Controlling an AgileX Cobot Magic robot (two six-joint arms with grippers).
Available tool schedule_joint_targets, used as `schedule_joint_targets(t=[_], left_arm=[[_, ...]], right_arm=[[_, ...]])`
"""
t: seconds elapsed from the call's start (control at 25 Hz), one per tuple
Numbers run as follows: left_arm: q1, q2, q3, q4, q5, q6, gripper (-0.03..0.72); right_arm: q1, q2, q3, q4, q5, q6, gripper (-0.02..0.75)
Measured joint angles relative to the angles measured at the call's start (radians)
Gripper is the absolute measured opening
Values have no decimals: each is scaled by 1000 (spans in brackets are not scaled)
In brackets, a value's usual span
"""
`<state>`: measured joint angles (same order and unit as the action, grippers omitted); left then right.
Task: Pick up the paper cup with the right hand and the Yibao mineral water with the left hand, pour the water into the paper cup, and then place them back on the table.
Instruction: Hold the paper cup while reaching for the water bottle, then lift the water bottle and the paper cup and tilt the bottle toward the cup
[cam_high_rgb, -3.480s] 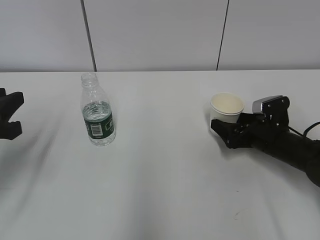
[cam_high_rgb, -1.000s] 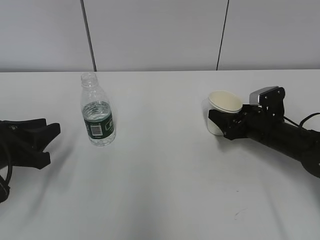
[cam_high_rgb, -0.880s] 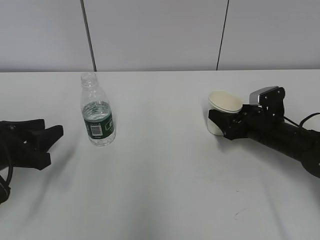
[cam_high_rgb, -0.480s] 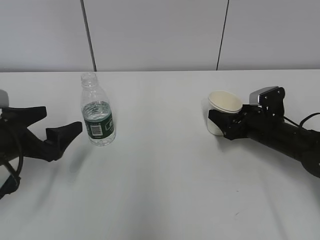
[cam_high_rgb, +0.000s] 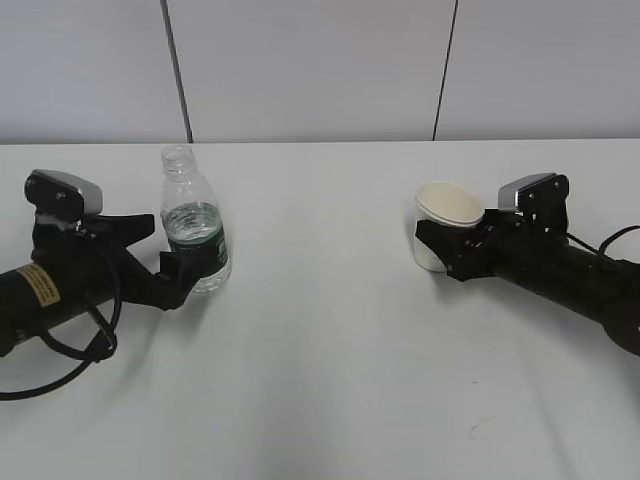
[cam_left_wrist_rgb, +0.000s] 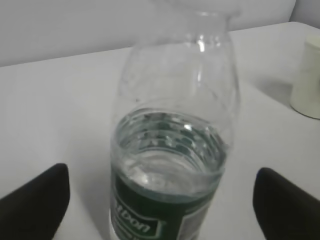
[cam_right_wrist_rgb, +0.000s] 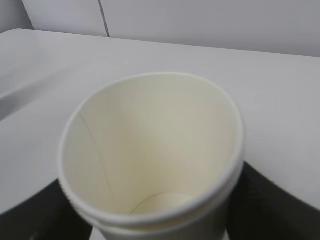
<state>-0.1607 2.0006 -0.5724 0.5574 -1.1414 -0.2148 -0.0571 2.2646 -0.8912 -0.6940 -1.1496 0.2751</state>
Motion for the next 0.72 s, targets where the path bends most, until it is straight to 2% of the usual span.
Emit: schedule_joint_targets(t=[0.32, 0.72], left_arm=[[-13, 92, -134, -26, 1, 0, 656], [-28, 146, -188, -30, -3, -35, 596]], right_arm=[[0, 0, 0, -1, -1, 0, 533], [0, 0, 0, -2, -2, 0, 533]])
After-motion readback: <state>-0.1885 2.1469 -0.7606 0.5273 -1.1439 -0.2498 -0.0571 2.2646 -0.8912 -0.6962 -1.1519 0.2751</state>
